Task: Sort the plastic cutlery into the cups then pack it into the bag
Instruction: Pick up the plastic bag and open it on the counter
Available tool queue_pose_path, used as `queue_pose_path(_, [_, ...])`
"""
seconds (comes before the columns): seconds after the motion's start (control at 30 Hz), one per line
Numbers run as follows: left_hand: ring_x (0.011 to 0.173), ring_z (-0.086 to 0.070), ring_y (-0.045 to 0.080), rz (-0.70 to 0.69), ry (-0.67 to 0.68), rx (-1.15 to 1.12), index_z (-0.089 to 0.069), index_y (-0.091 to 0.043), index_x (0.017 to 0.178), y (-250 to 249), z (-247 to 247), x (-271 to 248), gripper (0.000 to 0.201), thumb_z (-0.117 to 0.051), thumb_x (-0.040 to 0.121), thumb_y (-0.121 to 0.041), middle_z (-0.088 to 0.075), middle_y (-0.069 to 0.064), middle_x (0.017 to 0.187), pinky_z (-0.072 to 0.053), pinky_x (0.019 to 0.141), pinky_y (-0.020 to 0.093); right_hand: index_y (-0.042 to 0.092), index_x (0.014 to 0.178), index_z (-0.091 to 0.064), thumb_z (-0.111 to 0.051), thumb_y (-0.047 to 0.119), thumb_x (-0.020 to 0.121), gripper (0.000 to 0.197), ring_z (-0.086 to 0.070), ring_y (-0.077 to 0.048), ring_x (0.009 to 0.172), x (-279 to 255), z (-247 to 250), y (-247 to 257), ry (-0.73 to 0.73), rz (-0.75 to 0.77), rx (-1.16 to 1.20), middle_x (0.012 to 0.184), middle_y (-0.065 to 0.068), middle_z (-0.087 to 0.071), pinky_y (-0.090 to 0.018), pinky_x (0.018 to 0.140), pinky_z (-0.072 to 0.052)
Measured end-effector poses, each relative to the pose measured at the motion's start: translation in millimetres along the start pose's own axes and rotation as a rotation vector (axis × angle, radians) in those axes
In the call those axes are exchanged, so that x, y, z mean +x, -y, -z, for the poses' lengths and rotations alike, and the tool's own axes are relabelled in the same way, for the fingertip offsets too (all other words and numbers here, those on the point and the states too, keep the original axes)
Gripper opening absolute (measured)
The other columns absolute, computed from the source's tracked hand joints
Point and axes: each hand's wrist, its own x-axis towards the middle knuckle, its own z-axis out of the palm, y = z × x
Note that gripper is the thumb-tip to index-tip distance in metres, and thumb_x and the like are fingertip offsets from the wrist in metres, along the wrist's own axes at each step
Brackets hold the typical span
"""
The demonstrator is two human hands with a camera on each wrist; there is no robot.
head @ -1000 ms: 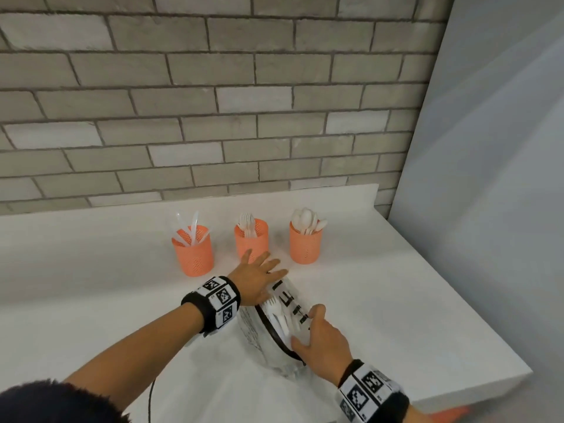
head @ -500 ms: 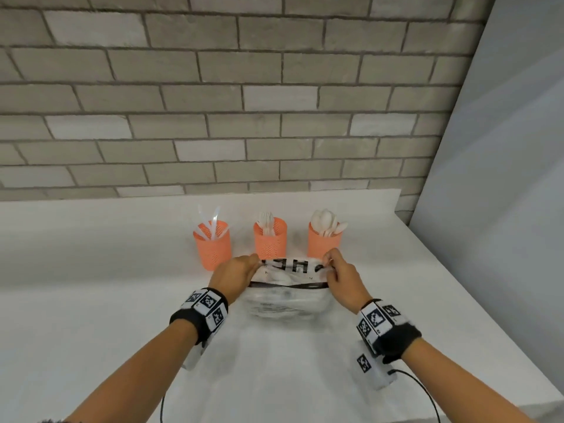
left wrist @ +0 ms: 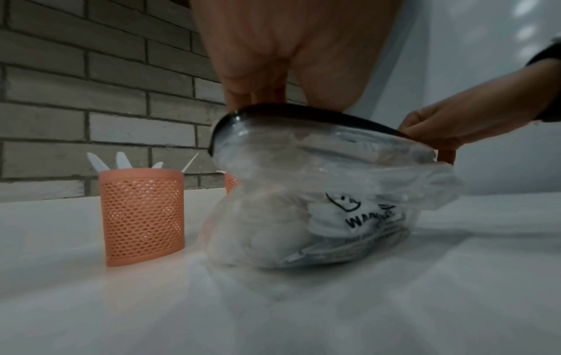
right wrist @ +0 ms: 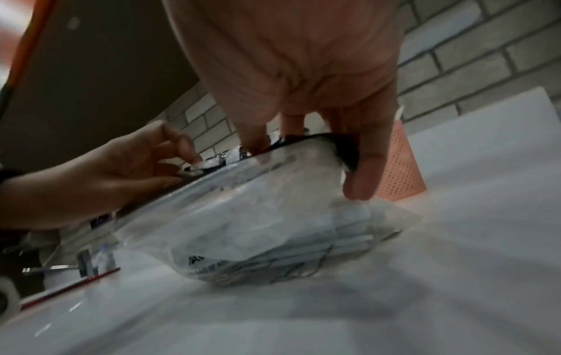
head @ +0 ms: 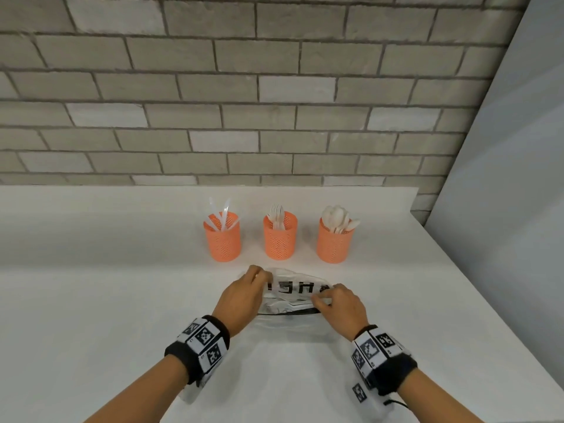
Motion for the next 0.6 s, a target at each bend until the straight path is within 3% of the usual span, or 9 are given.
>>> queue_pose_path(0.07, [0.041, -0.045, 0.012, -0.019, 0.071, 0.073, -0.058, -0.020, 0.082, 0.4, 2.5, -6.3, 0.048, -0.077, 0.048, 0.008, -0.063, 0.000, 0.087, -0.026, 0.041, 0.016, 0.020, 0.123, -0.061, -0.050, 0.037, 0.093, 0.036, -0.057, -0.023, 0.110, 2.5, -2.9, -2.2, 0.025, -0.048, 0.023, 0.123, -0.008, -0.056, -0.026, 0.084, -0.041])
queue_pose_path(0.13, [0.047, -0.056, 0.011, 0.033, 0.111, 0.122, -0.067, -0.024, 0.079, 5.2, -2.1, -14.5, 0.051, -0.084, 0.038, 0.002, -0.065, -0.005, 0.084, -0.043, 0.047, 0.018, 0.017, 0.132, -0.051, -0.053, 0.026, 0.092, 0.041, -0.056, -0.023, 0.111, 3.2, -5.6, -4.8, 0.049, -0.047, 0.064, 0.126, -0.009, -0.053, -0.026, 0.092, -0.041])
queue_pose_path(0.17, [0.054, -0.063, 0.012, 0.074, 0.136, 0.144, -0.070, -0.025, 0.083, 7.0, -6.8, -17.8, 0.055, -0.087, 0.034, -0.005, -0.067, -0.005, 0.085, -0.053, 0.057, 0.024, 0.016, 0.135, -0.047, -0.054, 0.020, 0.091, 0.045, -0.056, -0.023, 0.107, 2.8, -7.0, -6.2, 0.076, -0.038, 0.105, 0.124, -0.009, -0.051, -0.027, 0.093, -0.041])
queue_pose_path(0.23, [0.073, -0.070, 0.015, 0.165, 0.194, 0.216, -0.072, -0.024, 0.095, 2.7, -9.0, -25.7, 0.072, -0.092, 0.027, -0.020, -0.069, -0.002, 0.093, -0.058, 0.066, 0.042, 0.015, 0.137, -0.043, -0.054, 0.010, 0.088, 0.050, -0.053, -0.021, 0.095, 0.7, -8.7, -7.4, 0.152, -0.015, 0.214, 0.113, -0.005, -0.045, -0.033, 0.091, -0.048])
queue_pose_path(0.3, [0.103, -0.064, 0.020, 0.235, 0.281, 0.197, -0.058, -0.019, 0.123, -3.2, -7.9, -30.2, 0.085, -0.089, 0.045, -0.028, -0.060, 0.003, 0.122, -0.056, 0.081, 0.048, 0.013, 0.136, -0.044, -0.052, 0.002, 0.086, 0.052, -0.048, -0.016, 0.091, 1.2, -7.8, -7.6, 0.172, 0.051, 0.267, 0.108, -0.001, -0.040, -0.031, 0.087, -0.047])
queue_pose_path(0.37, [0.124, -0.045, 0.024, 0.352, 0.364, 0.055, -0.024, -0.020, 0.147, -8.7, -5.6, -27.9, 0.081, -0.065, 0.077, -0.015, -0.031, 0.001, 0.148, -0.048, 0.093, 0.041, 0.010, 0.135, -0.046, -0.049, -0.005, 0.083, 0.053, -0.049, -0.014, 0.088, 6.4, -3.7, -7.7, 0.100, 0.131, 0.275, 0.110, -0.002, -0.043, -0.018, 0.083, -0.039])
queue_pose_path(0.43, [0.117, -0.046, 0.025, 0.427, 0.305, -0.026, -0.011, -0.021, 0.149, -10.8, -1.7, -16.1, 0.080, -0.048, 0.082, 0.001, -0.025, 0.001, 0.149, -0.049, 0.080, 0.035, 0.007, 0.133, -0.048, -0.046, -0.010, 0.081, 0.054, -0.049, -0.013, 0.092, 14.0, 4.1, -6.2, 0.000, 0.190, 0.304, 0.119, -0.006, -0.049, -0.014, 0.084, -0.035])
queue_pose_path(0.53, [0.111, -0.049, 0.026, 0.412, 0.111, -0.016, -0.021, -0.016, 0.147, -13.4, 3.1, -0.7, 0.079, -0.044, 0.077, 0.013, -0.033, 0.004, 0.144, -0.052, 0.073, 0.035, 0.005, 0.131, -0.050, -0.047, -0.011, 0.080, 0.054, -0.052, -0.017, 0.097, 24.0, 13.1, -10.4, -0.121, 0.216, 0.339, 0.127, -0.011, -0.050, -0.013, 0.083, -0.034])
queue_pose_path(0.6, [0.105, -0.053, 0.029, 0.382, 0.097, 0.022, -0.030, -0.012, 0.144, -14.4, -7.1, -3.8, 0.080, -0.048, 0.071, 0.016, -0.041, 0.008, 0.139, -0.053, 0.068, 0.036, 0.004, 0.133, -0.048, -0.049, -0.008, 0.081, 0.053, -0.054, -0.021, 0.097, 23.5, 13.1, -16.4, -0.103, 0.217, 0.295, 0.131, -0.011, -0.047, -0.015, 0.084, -0.035])
